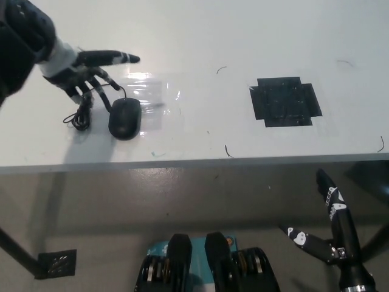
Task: The robot uses left hand to click on the left button of the black mouse, which is placed on the left area of the table
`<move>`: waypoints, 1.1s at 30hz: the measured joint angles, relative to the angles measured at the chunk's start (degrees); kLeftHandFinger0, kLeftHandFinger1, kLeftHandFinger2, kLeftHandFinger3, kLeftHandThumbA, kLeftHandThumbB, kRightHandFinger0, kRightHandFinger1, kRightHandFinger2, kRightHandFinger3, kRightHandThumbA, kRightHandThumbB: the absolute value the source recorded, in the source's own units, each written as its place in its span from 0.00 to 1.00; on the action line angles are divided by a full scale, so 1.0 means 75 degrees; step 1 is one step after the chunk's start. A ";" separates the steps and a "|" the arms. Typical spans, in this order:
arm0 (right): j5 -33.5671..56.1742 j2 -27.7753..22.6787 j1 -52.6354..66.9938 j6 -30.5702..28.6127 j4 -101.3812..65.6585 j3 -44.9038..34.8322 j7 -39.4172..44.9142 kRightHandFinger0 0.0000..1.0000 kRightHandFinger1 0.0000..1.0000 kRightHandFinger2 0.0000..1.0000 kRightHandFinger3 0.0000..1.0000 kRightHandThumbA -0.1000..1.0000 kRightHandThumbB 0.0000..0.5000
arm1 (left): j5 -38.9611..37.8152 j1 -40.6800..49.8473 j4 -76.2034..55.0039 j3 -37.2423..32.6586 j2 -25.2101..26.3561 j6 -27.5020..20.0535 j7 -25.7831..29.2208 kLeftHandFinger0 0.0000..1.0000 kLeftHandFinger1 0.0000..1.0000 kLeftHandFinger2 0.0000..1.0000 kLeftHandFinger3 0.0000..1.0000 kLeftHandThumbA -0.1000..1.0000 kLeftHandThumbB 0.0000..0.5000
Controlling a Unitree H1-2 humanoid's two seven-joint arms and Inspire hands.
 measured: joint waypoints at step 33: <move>0.0005 -0.0027 0.0073 0.0147 -0.0269 -0.0005 0.0080 1.00 1.00 1.00 1.00 0.95 0.21 | 0.2322 -0.0883 0.1640 0.1220 -0.0623 -0.0927 -0.0276 0.00 0.00 0.29 1.00 1.00 0.96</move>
